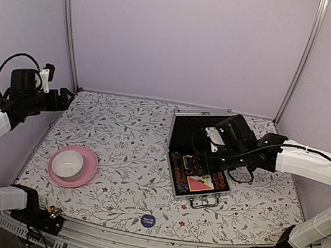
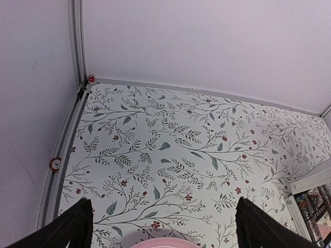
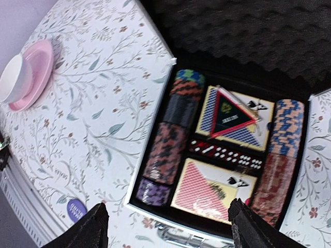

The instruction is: Pack up texas hold em set

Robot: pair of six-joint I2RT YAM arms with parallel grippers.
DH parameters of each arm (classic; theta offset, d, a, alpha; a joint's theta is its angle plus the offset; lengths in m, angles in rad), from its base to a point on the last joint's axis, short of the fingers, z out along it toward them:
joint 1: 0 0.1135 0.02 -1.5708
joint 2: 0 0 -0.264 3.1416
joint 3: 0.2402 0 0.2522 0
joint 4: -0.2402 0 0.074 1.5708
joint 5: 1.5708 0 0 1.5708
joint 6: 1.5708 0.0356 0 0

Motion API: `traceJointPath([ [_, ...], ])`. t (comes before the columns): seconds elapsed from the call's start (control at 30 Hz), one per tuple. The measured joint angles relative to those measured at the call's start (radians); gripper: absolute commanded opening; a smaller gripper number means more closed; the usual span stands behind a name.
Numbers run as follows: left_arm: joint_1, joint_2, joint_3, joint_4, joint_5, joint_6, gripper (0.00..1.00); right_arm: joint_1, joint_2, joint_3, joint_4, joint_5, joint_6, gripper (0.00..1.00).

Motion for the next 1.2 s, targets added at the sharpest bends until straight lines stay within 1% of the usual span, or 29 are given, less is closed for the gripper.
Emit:
traceJointPath([
  [0.13,-0.058,0.048,0.048,0.0,0.003,-0.02,0.97,0.12,-0.016,0.002,-0.016,0.017,0.076,0.85],
  [0.3,-0.158,0.123,0.21,0.006,0.002,-0.025,0.97,0.253,0.023,0.037,-0.04,0.044,0.183,0.86],
  [0.37,-0.176,0.147,0.267,0.036,0.014,-0.021,0.97,0.301,0.079,0.081,-0.059,0.066,0.225,0.86],
  [0.43,-0.179,0.158,0.281,0.061,0.016,-0.017,0.97,0.345,0.15,0.136,-0.088,0.094,0.263,0.87],
  [0.53,-0.171,0.168,0.265,0.062,0.013,-0.01,0.97,0.416,0.281,0.243,-0.146,0.14,0.322,0.87],
  [0.63,-0.165,0.161,0.215,0.053,-0.012,-0.003,0.97,0.47,0.4,0.336,-0.205,0.169,0.368,0.87],
  [0.8,-0.164,0.133,0.185,0.042,-0.043,0.006,0.97,0.512,0.511,0.406,-0.268,0.179,0.413,0.87],
  [1.0,-0.164,0.115,0.185,0.051,-0.048,0.01,0.97,0.512,0.569,0.435,-0.305,0.18,0.436,0.81],
  [1.2,-0.164,0.115,0.185,0.051,-0.047,0.01,0.97,0.526,0.615,0.472,-0.322,0.18,0.453,0.78],
])
